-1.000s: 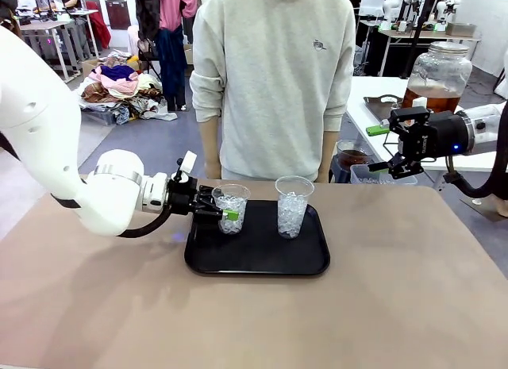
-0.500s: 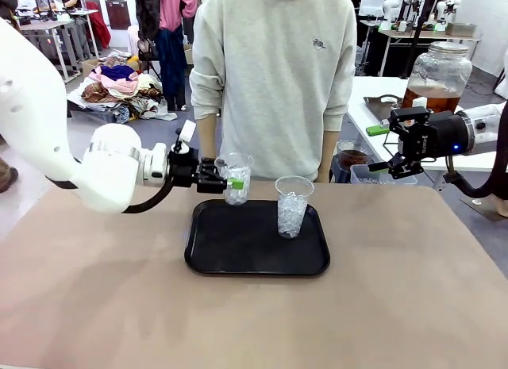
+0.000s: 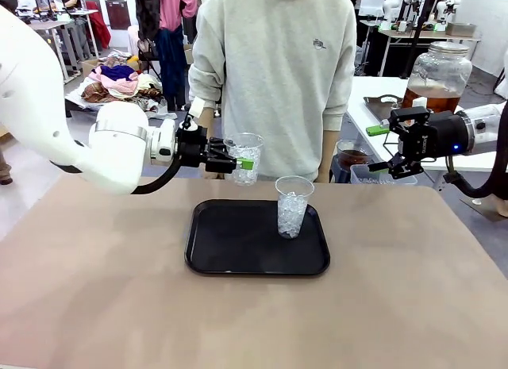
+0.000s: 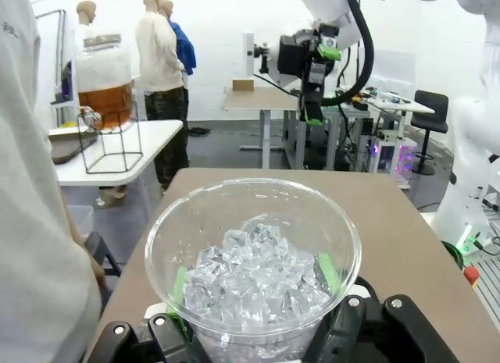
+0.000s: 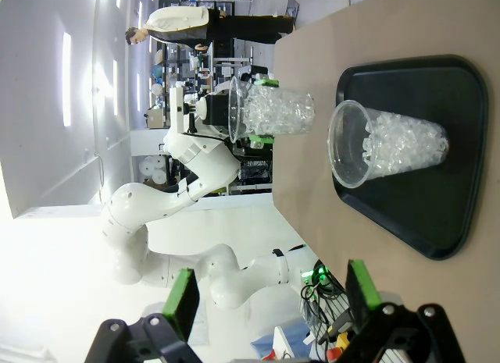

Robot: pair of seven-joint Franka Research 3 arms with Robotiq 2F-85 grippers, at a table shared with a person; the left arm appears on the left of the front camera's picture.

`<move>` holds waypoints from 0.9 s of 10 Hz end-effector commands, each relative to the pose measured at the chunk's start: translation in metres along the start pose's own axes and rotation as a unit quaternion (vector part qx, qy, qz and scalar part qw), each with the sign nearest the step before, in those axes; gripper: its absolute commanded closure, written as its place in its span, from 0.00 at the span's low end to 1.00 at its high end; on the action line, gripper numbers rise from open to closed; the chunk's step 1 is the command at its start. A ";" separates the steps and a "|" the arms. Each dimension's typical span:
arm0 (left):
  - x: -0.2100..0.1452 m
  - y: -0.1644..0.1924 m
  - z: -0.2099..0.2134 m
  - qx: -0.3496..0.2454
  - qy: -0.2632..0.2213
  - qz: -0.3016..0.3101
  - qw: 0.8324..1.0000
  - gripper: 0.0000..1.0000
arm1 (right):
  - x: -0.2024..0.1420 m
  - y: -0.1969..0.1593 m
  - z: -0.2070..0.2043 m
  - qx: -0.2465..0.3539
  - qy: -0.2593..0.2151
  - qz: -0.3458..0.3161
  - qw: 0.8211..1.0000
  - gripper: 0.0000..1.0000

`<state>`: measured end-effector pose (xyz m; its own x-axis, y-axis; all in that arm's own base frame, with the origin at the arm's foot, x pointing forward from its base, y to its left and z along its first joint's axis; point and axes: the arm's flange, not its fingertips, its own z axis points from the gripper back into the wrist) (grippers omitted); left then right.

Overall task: Pour the drink into the iced cup.
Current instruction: Pick up the iced cup indicated by the human and present it to them, then open the gripper to release the iced cup you were holding.

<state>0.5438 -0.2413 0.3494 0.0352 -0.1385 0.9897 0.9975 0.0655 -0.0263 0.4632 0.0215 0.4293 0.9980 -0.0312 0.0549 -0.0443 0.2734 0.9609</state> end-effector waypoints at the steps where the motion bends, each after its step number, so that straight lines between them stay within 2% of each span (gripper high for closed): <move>1: 0.002 0.002 0.001 0.008 -0.008 -0.005 1.000 0.24 | 0.000 0.001 0.000 0.002 0.000 0.001 1.000 0.00; 9: 0.002 0.002 0.001 0.008 -0.008 -0.005 1.000 0.24 | 0.000 0.001 0.000 0.002 0.000 0.001 1.000 0.00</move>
<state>0.5449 -0.2392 0.3481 0.0375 -0.1392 0.9896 0.9972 0.0697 -0.0279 0.4632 0.0215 0.4293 0.9980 -0.0312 0.0549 -0.0443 0.2734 0.9609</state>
